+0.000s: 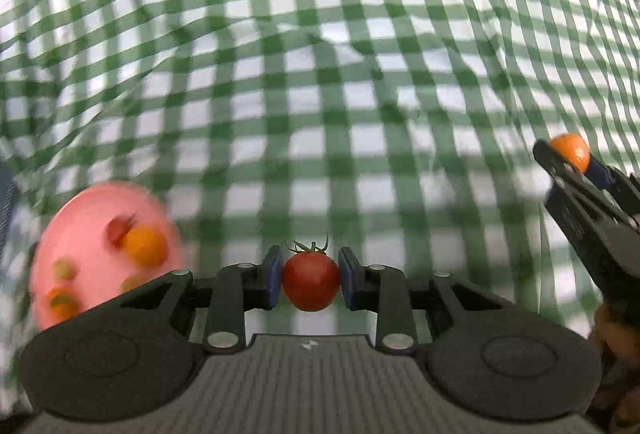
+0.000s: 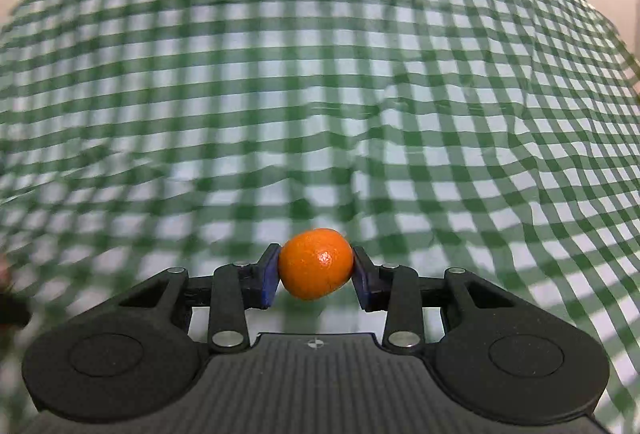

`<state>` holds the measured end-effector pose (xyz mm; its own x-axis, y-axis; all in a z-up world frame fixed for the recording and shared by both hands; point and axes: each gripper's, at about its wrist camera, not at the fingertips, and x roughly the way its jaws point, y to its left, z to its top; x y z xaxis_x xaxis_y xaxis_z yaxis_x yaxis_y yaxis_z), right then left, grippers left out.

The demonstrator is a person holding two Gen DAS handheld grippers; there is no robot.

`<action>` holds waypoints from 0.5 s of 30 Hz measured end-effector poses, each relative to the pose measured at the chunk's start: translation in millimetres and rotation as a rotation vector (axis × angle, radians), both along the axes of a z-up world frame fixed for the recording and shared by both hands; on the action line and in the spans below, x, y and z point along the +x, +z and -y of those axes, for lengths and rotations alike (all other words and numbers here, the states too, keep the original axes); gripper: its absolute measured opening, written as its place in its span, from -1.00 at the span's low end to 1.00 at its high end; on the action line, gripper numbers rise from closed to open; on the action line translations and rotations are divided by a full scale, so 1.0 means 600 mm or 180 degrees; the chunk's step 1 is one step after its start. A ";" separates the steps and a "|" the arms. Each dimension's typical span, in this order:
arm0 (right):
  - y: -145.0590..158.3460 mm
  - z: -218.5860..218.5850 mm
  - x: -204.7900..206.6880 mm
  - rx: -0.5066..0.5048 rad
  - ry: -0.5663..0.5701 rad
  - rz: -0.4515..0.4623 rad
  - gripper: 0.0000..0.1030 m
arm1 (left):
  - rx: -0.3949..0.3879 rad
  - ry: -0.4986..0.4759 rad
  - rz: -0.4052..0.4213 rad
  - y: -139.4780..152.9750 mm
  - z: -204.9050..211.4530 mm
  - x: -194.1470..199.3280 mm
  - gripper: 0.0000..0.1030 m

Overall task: Organize fruits
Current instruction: 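Carry the red tomato and orange kumquat toward the pink plate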

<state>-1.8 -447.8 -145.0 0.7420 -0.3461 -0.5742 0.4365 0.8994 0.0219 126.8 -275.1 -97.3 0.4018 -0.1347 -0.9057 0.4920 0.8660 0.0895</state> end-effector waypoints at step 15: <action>0.124 -0.275 -0.133 0.0737 0.0899 -0.0209 -0.25 | -0.0085 0.0503 0.0083 0.105 -0.313 -0.158 -0.36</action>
